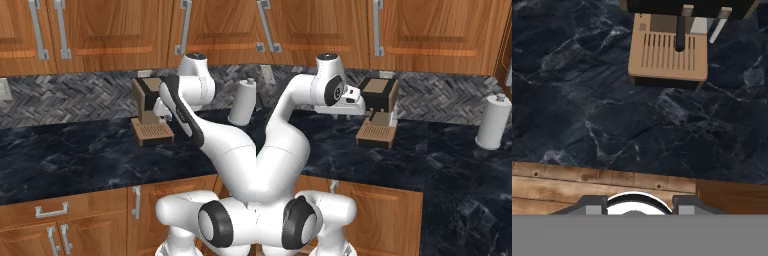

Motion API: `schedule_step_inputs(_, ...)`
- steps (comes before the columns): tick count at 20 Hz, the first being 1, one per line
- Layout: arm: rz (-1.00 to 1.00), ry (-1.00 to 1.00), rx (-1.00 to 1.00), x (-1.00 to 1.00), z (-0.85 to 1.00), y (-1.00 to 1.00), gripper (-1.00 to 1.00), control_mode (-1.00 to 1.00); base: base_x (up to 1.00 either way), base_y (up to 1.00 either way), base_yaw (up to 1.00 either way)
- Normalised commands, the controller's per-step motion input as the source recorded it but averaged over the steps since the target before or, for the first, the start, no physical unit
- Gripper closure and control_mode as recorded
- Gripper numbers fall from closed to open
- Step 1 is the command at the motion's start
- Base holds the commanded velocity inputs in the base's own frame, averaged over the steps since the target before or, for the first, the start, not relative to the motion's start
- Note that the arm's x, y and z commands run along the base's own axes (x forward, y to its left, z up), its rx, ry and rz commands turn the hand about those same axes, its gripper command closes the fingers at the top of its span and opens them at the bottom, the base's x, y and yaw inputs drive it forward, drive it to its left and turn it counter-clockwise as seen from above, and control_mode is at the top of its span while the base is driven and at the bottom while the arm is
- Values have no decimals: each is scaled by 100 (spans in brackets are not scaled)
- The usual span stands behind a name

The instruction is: Take the pizza cutter from the drawer on the left and place it on the dining counter for cutting.

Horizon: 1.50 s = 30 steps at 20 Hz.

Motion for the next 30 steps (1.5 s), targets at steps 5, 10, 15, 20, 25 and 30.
schedule_step_inputs(5,5,0,-1,-25,0,29,-100,-100,0,0,0)
schedule_step_inputs(10,22,0,-14,-51,-7,90,-100,-100,0,0,0)
schedule_step_inputs(15,24,1,-14,-53,-15,92,-100,-100,0,0,0)
schedule_step_inputs(20,18,-1,-12,-42,-23,88,-100,-100,0,0,0)
schedule_step_inputs(25,17,-8,-12,-48,-38,83,-100,-100,0,0,0)
schedule_step_inputs(30,14,-14,-12,-29,-37,65,-100,-100,0,0,0)
